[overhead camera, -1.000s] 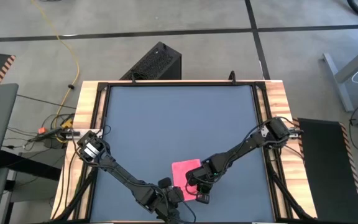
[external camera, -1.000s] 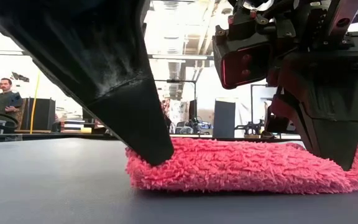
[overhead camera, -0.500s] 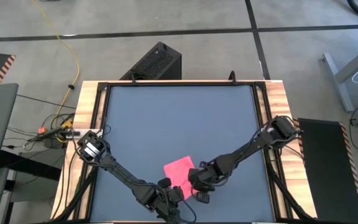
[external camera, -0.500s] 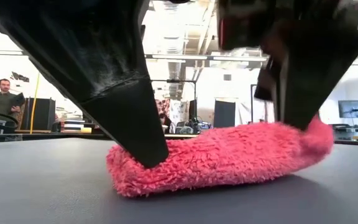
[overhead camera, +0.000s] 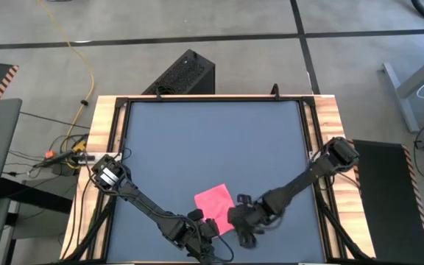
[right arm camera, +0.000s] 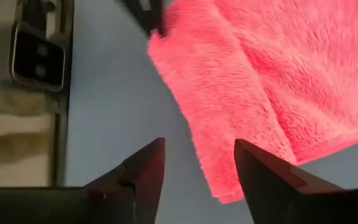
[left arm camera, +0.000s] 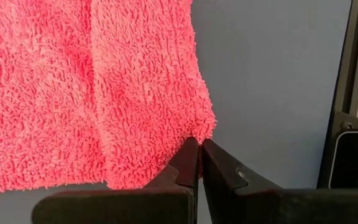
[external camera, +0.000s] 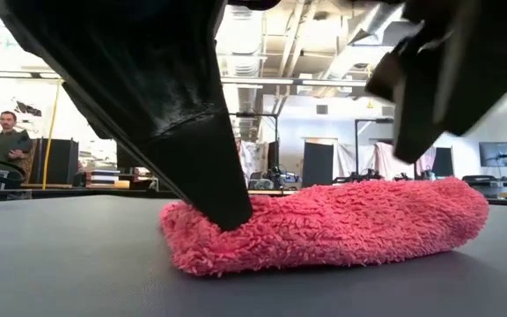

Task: Roll towel
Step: Roll the pink towel

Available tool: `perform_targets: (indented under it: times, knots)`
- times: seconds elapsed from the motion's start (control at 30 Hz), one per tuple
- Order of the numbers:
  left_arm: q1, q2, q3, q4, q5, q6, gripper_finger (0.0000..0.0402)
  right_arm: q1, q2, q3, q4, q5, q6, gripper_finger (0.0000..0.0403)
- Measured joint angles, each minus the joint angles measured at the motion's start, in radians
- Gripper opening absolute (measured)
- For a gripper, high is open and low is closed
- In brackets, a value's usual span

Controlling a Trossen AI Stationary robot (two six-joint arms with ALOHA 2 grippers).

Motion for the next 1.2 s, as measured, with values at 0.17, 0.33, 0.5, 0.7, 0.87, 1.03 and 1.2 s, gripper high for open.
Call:
perform_targets:
  times: [0.17, 0.33, 0.5, 0.7, 0.87, 1.03, 1.2]
  knots:
    - [0.0, 0.0, 0.0, 0.003, 0.004, -0.013, 0.0, 0.107, 0.0, 0.0, -0.004, 0.293, -0.135, 0.0206]
    - [0.0, 0.0, 0.0, 0.006, 0.008, -0.023, 0.0, 0.131, -0.001, -0.023, 0.003, 0.375, -0.188, 0.0194]
    - [0.0, 0.0, 0.0, 0.006, 0.008, -0.028, 0.0, 0.125, 0.009, -0.055, 0.004, 0.364, -0.188, 0.0192]
    - [0.0, 0.0, 0.0, 0.017, 0.009, -0.037, 0.0, 0.145, 0.016, -0.056, 0.061, 0.364, -0.193, 0.0192]
    - [0.003, -0.001, 0.001, 0.035, 0.008, -0.037, 0.0, 0.153, 0.027, -0.056, 0.075, 0.388, -0.212, 0.0192]
    - [0.005, -0.001, 0.001, 0.049, 0.008, -0.037, 0.0, 0.156, 0.063, -0.056, 0.086, 0.376, -0.214, 0.0192]
    - [0.008, -0.001, 0.001, 0.066, 0.008, -0.038, 0.0, 0.163, 0.117, -0.056, 0.085, 0.37, -0.214, 0.0191]
